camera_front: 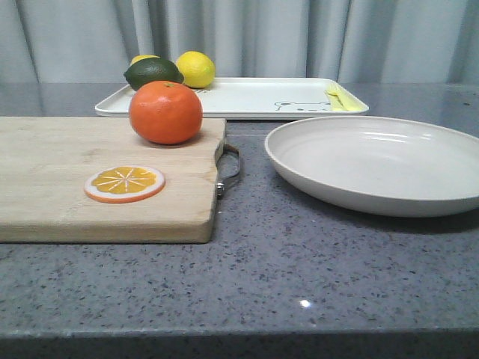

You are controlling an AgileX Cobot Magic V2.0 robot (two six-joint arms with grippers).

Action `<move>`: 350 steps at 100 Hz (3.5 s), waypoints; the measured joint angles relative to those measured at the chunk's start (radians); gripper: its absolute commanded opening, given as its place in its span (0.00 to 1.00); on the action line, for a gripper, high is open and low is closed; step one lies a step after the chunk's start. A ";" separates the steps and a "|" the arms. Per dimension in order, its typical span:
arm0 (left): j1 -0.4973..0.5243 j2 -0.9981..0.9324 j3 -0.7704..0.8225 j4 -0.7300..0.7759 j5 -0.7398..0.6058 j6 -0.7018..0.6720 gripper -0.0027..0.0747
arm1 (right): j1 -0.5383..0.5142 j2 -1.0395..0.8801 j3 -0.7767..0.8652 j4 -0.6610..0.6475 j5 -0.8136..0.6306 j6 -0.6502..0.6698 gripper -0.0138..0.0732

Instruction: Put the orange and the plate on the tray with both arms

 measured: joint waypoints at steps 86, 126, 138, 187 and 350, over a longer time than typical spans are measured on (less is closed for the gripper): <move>0.000 0.000 0.000 0.000 -0.015 0.000 0.01 | 0.000 0.000 0.000 0.000 -0.052 0.000 0.08; -0.049 0.000 -0.093 -0.035 -0.006 0.000 0.01 | 0.000 0.002 -0.196 0.152 0.158 0.000 0.08; -0.088 0.031 -0.233 -0.068 0.126 0.000 0.01 | 0.000 0.053 -0.357 0.185 0.335 0.000 0.08; -0.190 0.404 -0.618 -0.240 0.390 0.000 0.01 | 0.000 0.356 -0.808 0.201 0.691 0.002 0.08; -0.192 0.893 -0.760 -0.706 0.312 0.627 0.81 | 0.000 0.359 -0.812 0.252 0.657 0.002 0.90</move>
